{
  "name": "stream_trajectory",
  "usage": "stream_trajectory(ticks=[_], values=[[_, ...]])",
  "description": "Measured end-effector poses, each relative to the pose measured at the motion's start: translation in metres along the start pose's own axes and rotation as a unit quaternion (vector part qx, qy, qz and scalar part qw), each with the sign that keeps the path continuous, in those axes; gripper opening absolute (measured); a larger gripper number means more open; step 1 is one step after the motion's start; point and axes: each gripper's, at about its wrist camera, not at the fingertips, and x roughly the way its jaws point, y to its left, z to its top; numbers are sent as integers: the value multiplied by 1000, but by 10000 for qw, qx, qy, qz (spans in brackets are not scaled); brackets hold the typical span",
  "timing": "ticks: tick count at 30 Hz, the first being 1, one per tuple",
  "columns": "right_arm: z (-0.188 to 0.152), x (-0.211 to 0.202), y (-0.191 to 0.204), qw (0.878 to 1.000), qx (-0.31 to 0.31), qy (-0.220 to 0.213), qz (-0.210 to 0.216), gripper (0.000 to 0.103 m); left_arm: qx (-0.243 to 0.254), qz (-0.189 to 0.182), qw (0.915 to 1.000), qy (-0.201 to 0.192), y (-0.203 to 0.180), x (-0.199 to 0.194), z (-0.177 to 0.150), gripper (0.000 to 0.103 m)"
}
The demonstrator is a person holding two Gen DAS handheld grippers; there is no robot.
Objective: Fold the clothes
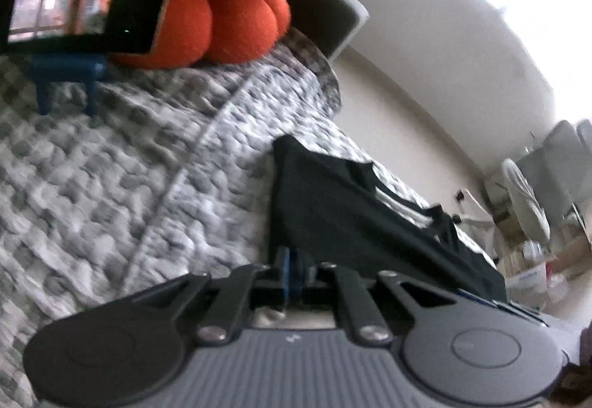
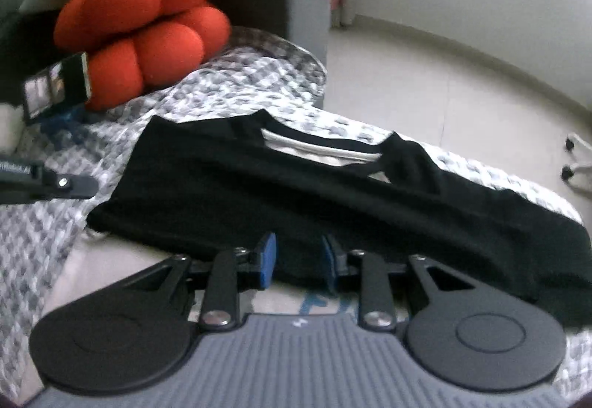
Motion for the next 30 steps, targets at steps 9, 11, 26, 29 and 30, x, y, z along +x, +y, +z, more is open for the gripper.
stream_trajectory(ticks=[9,11,26,29,30], values=[[-14,13,51,9898,-1404,108,219,31,1101,476,9926,178,-24,19,-15,57],[-16,21,54,9882,-1521,131,128,31,1176,592,9910,250,-25,25,-18,47],[-2,12,53,9935,-1035,142,450,0,919,509,9944,95,-8,13,-8,13],[-12,29,54,9913,-1217,450,224,0,978,548,9936,156,-5,18,-9,13],[-11,25,54,9916,-1226,341,214,0,937,506,9942,152,-4,17,-7,13]])
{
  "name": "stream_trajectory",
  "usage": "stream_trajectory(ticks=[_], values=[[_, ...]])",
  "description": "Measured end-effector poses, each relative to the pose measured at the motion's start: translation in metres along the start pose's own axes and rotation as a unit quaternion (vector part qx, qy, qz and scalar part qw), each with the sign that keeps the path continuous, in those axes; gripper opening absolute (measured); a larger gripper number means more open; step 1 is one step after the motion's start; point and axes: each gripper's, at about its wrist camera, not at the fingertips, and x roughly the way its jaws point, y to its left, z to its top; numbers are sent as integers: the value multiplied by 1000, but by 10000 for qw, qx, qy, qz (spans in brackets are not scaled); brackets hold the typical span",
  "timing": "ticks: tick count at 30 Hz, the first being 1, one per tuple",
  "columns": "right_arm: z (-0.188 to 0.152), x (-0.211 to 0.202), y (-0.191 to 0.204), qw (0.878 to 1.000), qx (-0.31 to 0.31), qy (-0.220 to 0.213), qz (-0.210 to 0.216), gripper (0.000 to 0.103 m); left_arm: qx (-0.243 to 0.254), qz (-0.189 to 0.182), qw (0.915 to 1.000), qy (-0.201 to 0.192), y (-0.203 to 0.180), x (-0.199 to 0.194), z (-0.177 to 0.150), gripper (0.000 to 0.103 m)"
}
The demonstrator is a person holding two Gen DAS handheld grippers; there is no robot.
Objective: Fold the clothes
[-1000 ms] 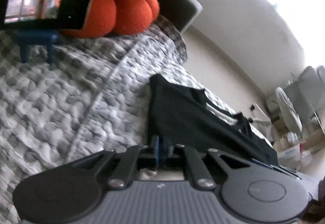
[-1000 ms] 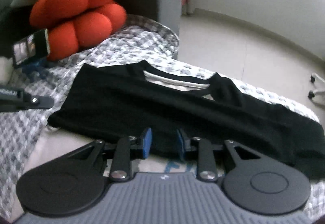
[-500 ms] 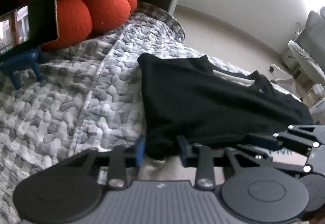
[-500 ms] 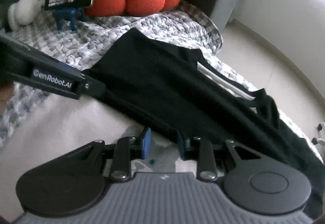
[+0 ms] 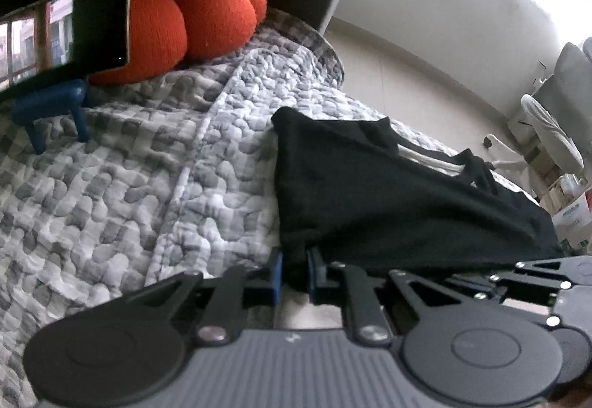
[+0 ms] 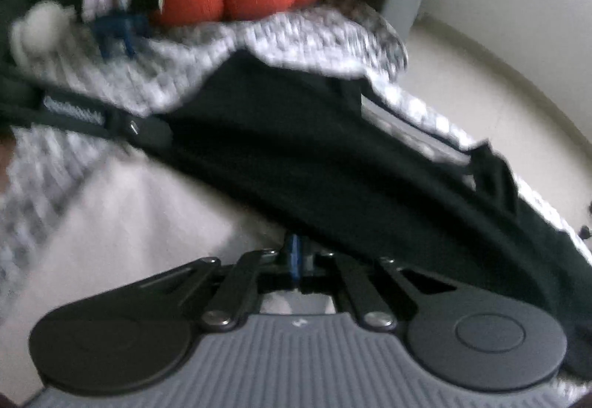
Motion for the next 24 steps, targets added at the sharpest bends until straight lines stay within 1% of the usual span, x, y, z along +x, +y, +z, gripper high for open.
stream_trajectory(ticks=[1,2,3,4,5,6,7,10,11,12,13,14,16,18,20,22,24], values=[[1,-5,0,9999,-7,-131,-23,0,-36,-54,10000,-26,1,-2,1,13],[3,-11,-1,9996,9,-291,-66,9,-54,-101,9999,-59,2,-4,3,13],[4,-16,-2,9991,35,-413,-8,15,-70,-134,9999,-77,3,-5,3,13],[3,-14,0,9992,-56,-403,-34,20,-86,-148,9998,-72,3,-6,3,13],[1,-11,2,9991,-161,-375,-73,32,-90,-144,9998,-56,3,-5,3,13],[0,-9,4,9990,-266,-348,-112,37,-84,-134,9999,-40,3,-4,2,13],[-2,-6,6,9987,-372,-320,-151,38,-84,-129,9999,-31,3,-4,2,13],[-3,1,4,9984,-396,-367,-152,38,-114,-140,9998,-23,3,-3,3,13],[-3,3,3,9983,-400,-384,-151,33,-136,-156,9998,-21,4,-3,3,13],[-4,5,2,9983,-404,-401,-149,26,-170,-181,9997,-16,5,-3,3,13],[-3,4,-1,9985,-342,-419,-105,7,-215,-213,9995,-11,6,-4,4,13],[-2,3,-4,9987,-272,-437,-54,5,-276,-253,9993,-6,8,-4,4,13],[-3,-4,-3,9983,-341,-470,-40,4,-420,-339,9985,-3,12,-5,5,13],[1,-19,-2,9976,-338,-609,54,4,-522,-385,9979,-18,16,-7,6,13],[2,-29,-6,9967,-192,-737,293,4,-482,-323,9983,-29,18,-6,6,12],[-1,-22,-6,9978,-265,-550,259,4,-249,-231,9994,-13,14,-4,4,12],[-8,-1,-1,9986,-492,-198,76,4,77,-192,9998,50,9,-1,1,12]])
